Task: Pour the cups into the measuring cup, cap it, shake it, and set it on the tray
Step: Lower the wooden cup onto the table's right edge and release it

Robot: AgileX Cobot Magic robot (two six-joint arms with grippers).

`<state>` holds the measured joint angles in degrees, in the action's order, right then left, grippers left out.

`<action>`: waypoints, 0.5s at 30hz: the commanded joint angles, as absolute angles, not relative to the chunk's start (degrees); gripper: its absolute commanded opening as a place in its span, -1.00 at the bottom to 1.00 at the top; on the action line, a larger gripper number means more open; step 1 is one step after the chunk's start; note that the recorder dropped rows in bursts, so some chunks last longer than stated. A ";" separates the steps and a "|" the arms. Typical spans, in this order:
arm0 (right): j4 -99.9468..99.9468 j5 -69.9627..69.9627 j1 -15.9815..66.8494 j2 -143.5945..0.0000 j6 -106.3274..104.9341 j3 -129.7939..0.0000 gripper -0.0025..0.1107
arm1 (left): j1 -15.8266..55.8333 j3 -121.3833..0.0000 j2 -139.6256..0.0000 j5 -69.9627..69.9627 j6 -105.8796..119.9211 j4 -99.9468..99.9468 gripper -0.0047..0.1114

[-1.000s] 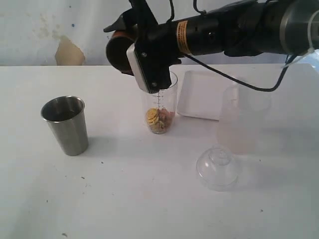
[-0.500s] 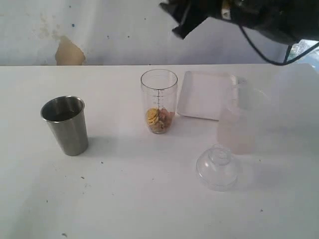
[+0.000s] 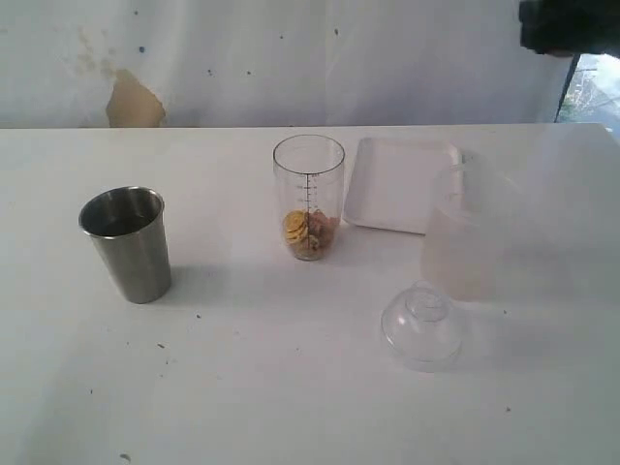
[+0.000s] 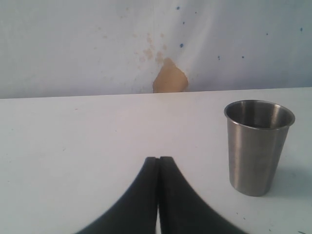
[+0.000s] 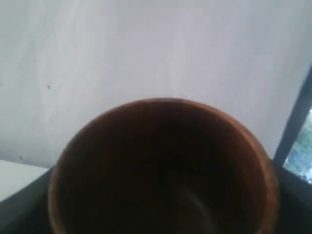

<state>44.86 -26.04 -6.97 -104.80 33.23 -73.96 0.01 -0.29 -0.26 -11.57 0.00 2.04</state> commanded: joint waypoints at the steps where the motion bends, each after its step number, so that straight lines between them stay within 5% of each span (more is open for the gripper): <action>1: 46.19 -27.65 -10.51 -108.80 34.73 -70.41 -0.96 | 0.24 0.00 0.00 -11.07 0.00 1.78 -0.92; 15: 48.62 -30.66 -10.94 -120.08 34.34 -68.54 -0.96 | 0.24 0.00 0.00 -11.07 0.00 1.78 -0.92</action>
